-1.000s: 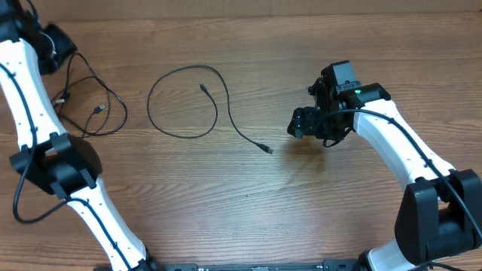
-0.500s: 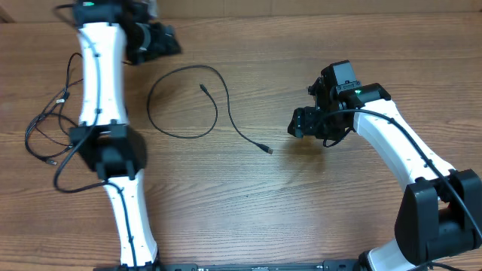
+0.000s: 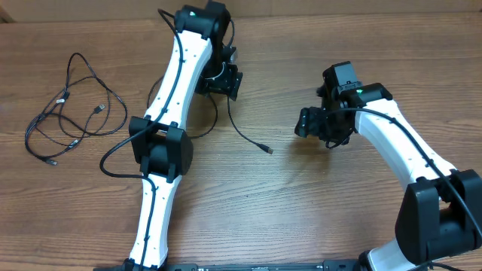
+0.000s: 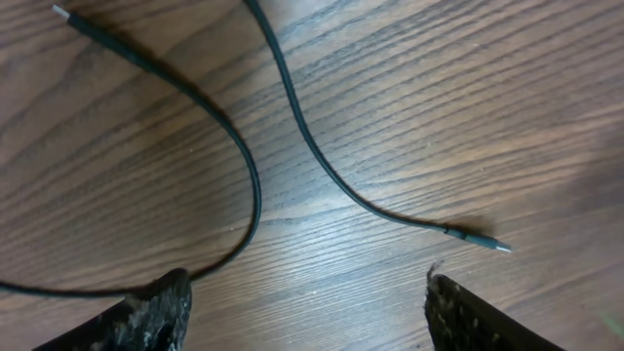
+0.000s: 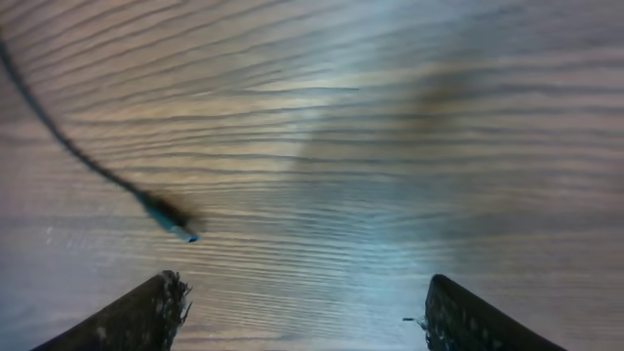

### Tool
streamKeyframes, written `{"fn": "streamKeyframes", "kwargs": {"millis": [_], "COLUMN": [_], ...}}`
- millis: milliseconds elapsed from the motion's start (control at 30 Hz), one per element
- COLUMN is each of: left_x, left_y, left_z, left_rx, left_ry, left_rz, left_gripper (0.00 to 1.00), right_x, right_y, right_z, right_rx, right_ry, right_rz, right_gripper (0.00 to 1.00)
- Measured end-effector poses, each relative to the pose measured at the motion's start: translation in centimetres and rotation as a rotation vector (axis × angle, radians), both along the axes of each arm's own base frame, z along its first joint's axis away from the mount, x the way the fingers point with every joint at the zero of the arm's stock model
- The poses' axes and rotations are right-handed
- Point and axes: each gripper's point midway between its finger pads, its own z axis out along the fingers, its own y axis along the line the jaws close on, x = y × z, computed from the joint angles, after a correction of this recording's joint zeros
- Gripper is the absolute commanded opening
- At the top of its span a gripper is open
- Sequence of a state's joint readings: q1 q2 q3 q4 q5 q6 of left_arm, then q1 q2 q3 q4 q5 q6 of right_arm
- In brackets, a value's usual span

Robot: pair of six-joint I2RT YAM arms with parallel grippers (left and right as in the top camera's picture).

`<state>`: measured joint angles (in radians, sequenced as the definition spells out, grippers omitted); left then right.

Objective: Untangle cables

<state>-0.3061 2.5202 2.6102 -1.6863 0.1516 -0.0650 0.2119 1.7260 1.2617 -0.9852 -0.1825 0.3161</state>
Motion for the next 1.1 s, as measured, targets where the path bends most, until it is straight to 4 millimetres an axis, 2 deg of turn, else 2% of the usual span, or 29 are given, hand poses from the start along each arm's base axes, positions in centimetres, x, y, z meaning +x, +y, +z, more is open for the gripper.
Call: {"fn": "streamKeyframes", "kwargs": {"millis": [133,233,267,367,400,467,533,600,667,800,867,967,1100], "left_x": [-0.3,-1.7,-3.0,-6.4,-8.7,-11.4,-14.9,-16.2,-15.4,-12.2,-10.4,-8.7,-8.6], "left_y": [0.0,0.1,0.3,0.4,0.8,1.3,2.3,3.1,3.2,1.6,-0.1,-2.8,-6.8], "left_z": [-0.3,-1.5,-2.4,-3.2,-3.2,-2.6,-1.0,0.4,0.8,0.7,0.1,-0.8,-1.7], "left_rx": [0.000,0.018,0.037,0.074,0.098,0.121,0.147,0.142,0.109,-0.002,-0.078,-0.171,-0.240], "left_ry": [0.019,0.086,0.139,0.233,0.295,0.337,0.372,0.328,0.221,0.043,-0.015,-0.062,-0.071], "left_rz": [0.031,0.040,0.038,0.019,0.011,0.000,-0.011,0.019,0.089,0.260,0.321,0.388,0.424], "left_gripper": [0.76,0.76,0.77,0.78,0.79,0.80,0.80,0.85,0.86,0.84,0.84,0.91,0.89], "right_x": [-0.6,-1.2,-1.4,-1.5,-1.5,-1.5,-1.4,-1.2,-1.0,-0.9,-1.0,-1.1,-1.1], "right_y": [-2.4,-3.7,-4.1,-4.3,-4.4,-4.3,-4.3,-4.3,-4.3,-4.3,-4.3,-4.3,-4.3], "right_z": [-0.2,-0.3,-0.4,-0.4,-0.4,-0.4,-0.4,-0.4,-0.4,-0.4,-0.4,-0.4,-0.4], "right_rx": [-0.021,-0.030,-0.034,-0.038,-0.039,-0.040,-0.039,-0.038,-0.037,-0.036,-0.036,-0.037,-0.037], "right_ry": [0.054,0.093,0.104,0.108,0.107,0.105,0.100,0.092,0.087,0.083,0.083,0.087,0.090], "right_rz": [-0.092,-0.135,-0.148,-0.150,-0.144,-0.140,-0.139,-0.137,-0.137,-0.137,-0.137,-0.137,-0.137], "right_gripper": [0.87,0.93,0.95,1.00,1.00,1.00,1.00,1.00,1.00,1.00,1.00,1.00,1.00]}}
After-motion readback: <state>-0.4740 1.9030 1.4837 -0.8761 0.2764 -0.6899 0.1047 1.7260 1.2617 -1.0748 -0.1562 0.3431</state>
